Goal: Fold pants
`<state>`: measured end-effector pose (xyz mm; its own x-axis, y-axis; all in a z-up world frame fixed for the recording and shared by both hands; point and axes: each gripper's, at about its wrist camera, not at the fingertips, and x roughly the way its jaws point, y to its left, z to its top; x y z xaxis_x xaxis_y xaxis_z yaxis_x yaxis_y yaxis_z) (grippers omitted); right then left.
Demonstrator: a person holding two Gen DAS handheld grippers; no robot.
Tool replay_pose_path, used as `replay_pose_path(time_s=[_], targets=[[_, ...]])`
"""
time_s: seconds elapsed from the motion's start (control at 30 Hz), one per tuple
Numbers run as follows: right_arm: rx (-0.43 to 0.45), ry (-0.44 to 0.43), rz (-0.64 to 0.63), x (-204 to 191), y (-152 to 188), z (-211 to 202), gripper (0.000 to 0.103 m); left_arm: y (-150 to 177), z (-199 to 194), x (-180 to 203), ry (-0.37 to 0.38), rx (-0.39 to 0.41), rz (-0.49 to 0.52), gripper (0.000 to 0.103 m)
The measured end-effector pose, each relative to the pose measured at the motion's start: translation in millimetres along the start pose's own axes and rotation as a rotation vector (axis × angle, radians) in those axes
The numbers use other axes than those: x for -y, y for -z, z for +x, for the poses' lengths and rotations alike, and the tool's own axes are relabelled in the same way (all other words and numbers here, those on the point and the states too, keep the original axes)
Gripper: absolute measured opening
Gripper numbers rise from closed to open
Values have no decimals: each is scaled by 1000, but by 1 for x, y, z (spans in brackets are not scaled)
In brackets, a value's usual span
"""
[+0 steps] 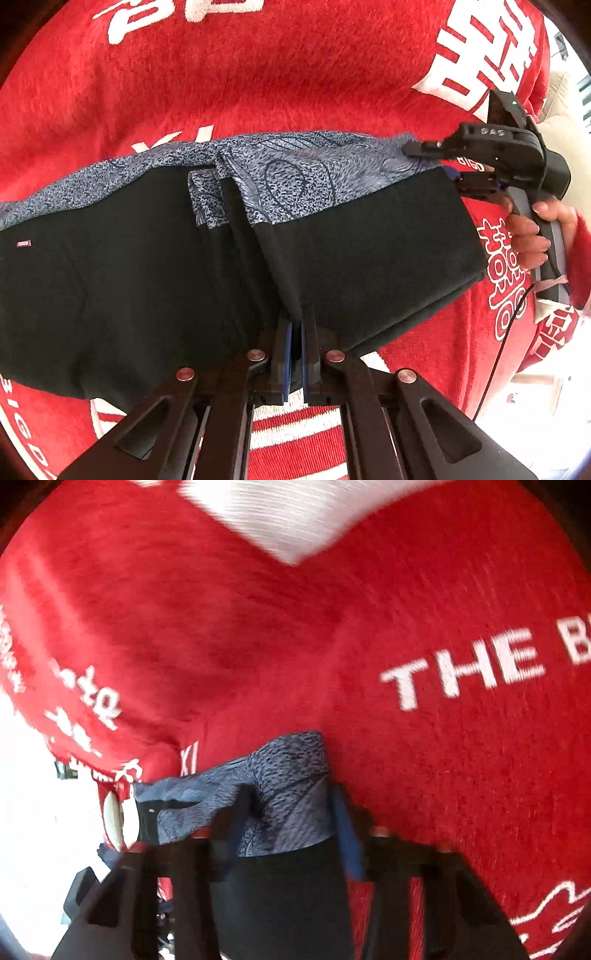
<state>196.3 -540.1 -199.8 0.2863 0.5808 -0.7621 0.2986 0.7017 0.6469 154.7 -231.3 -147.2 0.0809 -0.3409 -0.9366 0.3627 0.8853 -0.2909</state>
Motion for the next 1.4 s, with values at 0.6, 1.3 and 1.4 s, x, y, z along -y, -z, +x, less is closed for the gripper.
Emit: replay_pose_path(time_s=[0.6,1.3,1.4], targets=[[162,294,-82,-44,76,-48,56,-5,-21,1,-32,14,24,15],[182,308,-40,-53,111,-66,19,-19,13,14,90,82,-45,75],[174,312,-77,-60,115,-63,19,-10,6,15,76,65,-20,75]])
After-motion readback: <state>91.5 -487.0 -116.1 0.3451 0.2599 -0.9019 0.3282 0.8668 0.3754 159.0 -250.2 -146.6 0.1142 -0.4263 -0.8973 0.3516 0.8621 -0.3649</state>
